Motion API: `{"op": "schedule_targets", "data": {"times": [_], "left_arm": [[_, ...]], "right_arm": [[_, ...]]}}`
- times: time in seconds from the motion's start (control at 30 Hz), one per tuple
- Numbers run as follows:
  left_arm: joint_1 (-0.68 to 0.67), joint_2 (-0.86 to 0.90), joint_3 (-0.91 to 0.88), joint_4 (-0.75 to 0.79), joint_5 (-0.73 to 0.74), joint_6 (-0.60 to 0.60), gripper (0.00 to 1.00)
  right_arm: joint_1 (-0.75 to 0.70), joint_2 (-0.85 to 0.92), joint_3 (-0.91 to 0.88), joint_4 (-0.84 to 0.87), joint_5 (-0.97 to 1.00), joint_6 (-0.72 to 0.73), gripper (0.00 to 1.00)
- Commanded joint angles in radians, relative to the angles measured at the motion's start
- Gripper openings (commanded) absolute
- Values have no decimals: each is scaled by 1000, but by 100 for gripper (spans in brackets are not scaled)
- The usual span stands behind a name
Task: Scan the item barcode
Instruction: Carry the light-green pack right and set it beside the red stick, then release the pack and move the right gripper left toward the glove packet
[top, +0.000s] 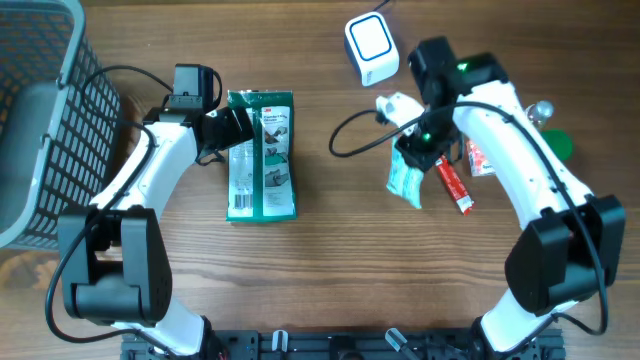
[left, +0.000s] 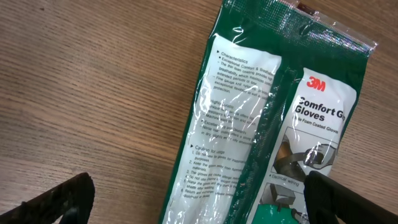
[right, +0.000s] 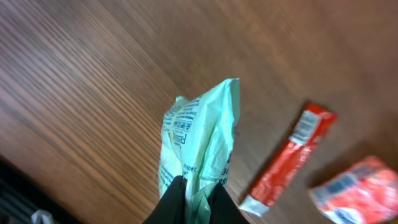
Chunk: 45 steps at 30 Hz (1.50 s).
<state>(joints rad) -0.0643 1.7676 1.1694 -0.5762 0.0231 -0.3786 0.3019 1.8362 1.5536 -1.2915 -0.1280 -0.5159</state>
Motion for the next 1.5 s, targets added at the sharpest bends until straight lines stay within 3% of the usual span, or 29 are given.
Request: {"op": "schedule_targets", "data": {"times": [0.0,0.13,0.27,0.47,0.6,0.9,1.47], "left_arm": [[2,-7,11,3,-10,12,100],[2,-7,11,3,-10,12,100],[2,-7,11,3,-10,12,100],[2,-7,11,3,-10,13,100],[2,-7,11,3,-10,13,100],[2,-7,11,3,-10,12,100],[2,-7,11,3,-10,12,100]], "right_arm": [[-2,21,-97,59,73,23,13],[-2,21,-153,185,202,101,59],[-2,21,-155,369,232,272,68],[-1,21,-155,499,75,663,66],[14,23,-155,456,-58,714,54],[107,23,-155,390,60,906,40],[123,200,-156,280,148,898,39]]}}
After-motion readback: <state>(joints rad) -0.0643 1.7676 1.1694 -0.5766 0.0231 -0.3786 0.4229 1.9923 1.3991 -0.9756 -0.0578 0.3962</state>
